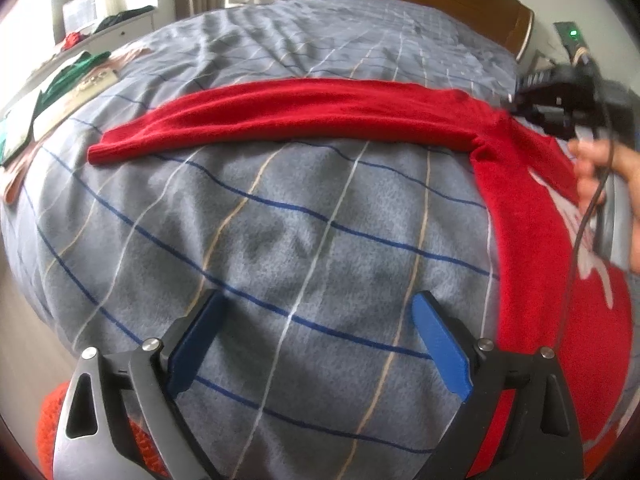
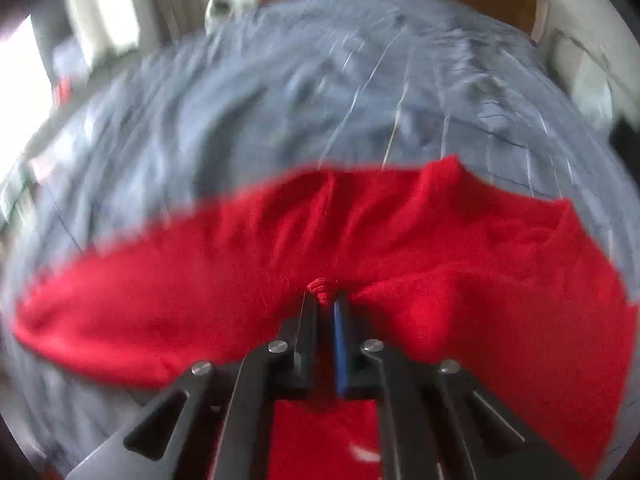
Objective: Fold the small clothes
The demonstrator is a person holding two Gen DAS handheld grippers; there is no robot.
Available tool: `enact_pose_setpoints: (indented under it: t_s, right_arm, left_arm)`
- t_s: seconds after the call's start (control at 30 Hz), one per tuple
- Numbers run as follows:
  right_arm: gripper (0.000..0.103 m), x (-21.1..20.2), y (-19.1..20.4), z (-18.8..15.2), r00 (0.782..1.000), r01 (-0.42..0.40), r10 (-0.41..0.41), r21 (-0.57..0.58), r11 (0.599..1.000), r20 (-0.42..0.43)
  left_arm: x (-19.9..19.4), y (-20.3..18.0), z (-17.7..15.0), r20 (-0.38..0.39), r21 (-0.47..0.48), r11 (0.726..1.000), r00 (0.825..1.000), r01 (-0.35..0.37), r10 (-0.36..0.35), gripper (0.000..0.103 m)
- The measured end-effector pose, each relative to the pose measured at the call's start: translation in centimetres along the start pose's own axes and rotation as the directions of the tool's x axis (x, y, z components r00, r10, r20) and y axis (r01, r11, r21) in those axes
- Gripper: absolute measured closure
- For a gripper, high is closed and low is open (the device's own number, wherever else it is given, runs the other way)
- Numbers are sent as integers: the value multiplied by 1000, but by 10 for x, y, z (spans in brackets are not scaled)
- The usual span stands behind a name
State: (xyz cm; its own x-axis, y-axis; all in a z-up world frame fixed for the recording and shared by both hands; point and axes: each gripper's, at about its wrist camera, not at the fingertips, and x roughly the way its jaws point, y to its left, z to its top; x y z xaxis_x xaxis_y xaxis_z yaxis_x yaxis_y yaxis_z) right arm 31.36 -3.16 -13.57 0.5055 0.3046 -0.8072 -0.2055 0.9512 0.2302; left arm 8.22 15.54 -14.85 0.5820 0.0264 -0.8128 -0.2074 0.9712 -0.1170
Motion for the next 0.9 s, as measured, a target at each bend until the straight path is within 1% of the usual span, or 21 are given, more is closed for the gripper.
enact_pose_setpoints:
  t_s: [0.03, 0.07, 0.1, 0.13, 0.17, 0.2, 0.23, 0.37, 0.4, 0.43, 0.47, 0.5, 0.53, 0.57, 0.6, 0.63, 0.73, 0.8, 0.83, 0.87, 0.9]
  right_arm:
    - [95, -2, -5, 3, 997, -70, 69, 41, 997, 16]
    - [94, 0, -15, 7, 988, -152, 150, 105, 983, 19]
    - [89, 5, -21, 9, 979, -200, 202, 152, 968, 7]
    - [79, 10, -28, 10, 972, -228, 235, 196, 954, -14]
    - [62, 13, -38, 8, 964, -248, 264, 244, 938, -35]
    - [56, 11, -43, 4, 959, -264, 281, 263, 928, -29]
    - [54, 5, -50, 1, 953, -289, 303, 272, 918, -10]
    - [54, -36, -82, -16, 924, -380, 379, 273, 884, 56]
    - [54, -51, -99, -27, 923, -381, 379, 274, 883, 61]
    - [53, -58, -108, -35, 927, -373, 370, 275, 886, 63]
    - [53, -72, -130, -50, 940, -338, 336, 277, 900, 58]
    - [53, -78, -143, -56, 955, -294, 292, 277, 915, 46]
    - [53, -84, -162, -65, 975, -219, 222, 273, 937, 22]
    - [53, -89, -181, -77, 991, -122, 132, 264, 957, -18]
    - [54, -95, -201, -90, 998, -31, 46, 259, 965, -51]
    - [65, -107, -217, -102, 999, 3, 8, 253, 967, -46]
    - [65, -149, -225, -125, 995, 96, -93, 188, 977, -23]
    - [57, -178, -216, -145, 995, 91, -95, 125, 988, 25]
    - [46, -191, -212, -157, 992, 110, -116, 101, 989, 56]
    - [41, -202, -210, -171, 985, 140, -148, 84, 987, 90]
    - [40, -207, -208, -181, 979, 165, -173, 79, 983, 109]
  left_arm:
    - [1, 0, 1, -1, 0, 1000, 1000, 0, 0, 7]
    - [2, 0, 1, -2, 1, 1000, 1000, -1, 1, 7]
    - [2, -1, 1, -2, 3, 1000, 1000, -2, 2, 6]
    - [1, 0, 1, -1, 2, 1000, 1000, -2, 2, 6]
    - [1, 0, 2, -4, -2, 1000, 1000, -3, 3, 6]
    - [1, 0, 2, -5, -2, 1000, 1000, -3, 3, 6]
    - [2, 0, 2, -5, -4, 1000, 1000, -5, 5, 5]
    - [2, 0, 1, -4, -1, 1000, 1000, -10, 10, 5]
    - [1, 0, 1, -3, 0, 1000, 1000, -12, 12, 4]
    - [2, 0, 0, -3, 1, 1000, 1000, -14, 14, 4]
    - [2, 0, 0, -3, 2, 1000, 1000, -17, 17, 3]
    - [2, 0, -1, -2, 3, 1000, 1000, -20, 20, 2]
    - [3, -1, -1, -1, 4, 1000, 1000, -26, 26, 1]
    - [3, -1, -2, 0, 5, 999, 1000, -31, 31, 1]
    - [3, -2, -4, 3, 8, 999, 999, -38, 38, 1]
    - [3, -3, -4, 7, 12, 999, 999, -46, 45, 1]
    - [3, -5, -7, 20, 18, 998, 998, -66, 66, 0]
    - [4, -6, -8, 25, 21, 997, 997, -80, 79, 0]
    - [4, -7, -9, 30, 23, 996, 996, -88, 87, 0]
    - [4, -8, -10, 35, 23, 995, 995, -93, 92, 0]
    - [3, -8, -11, 40, 24, 995, 995, -97, 96, 0]
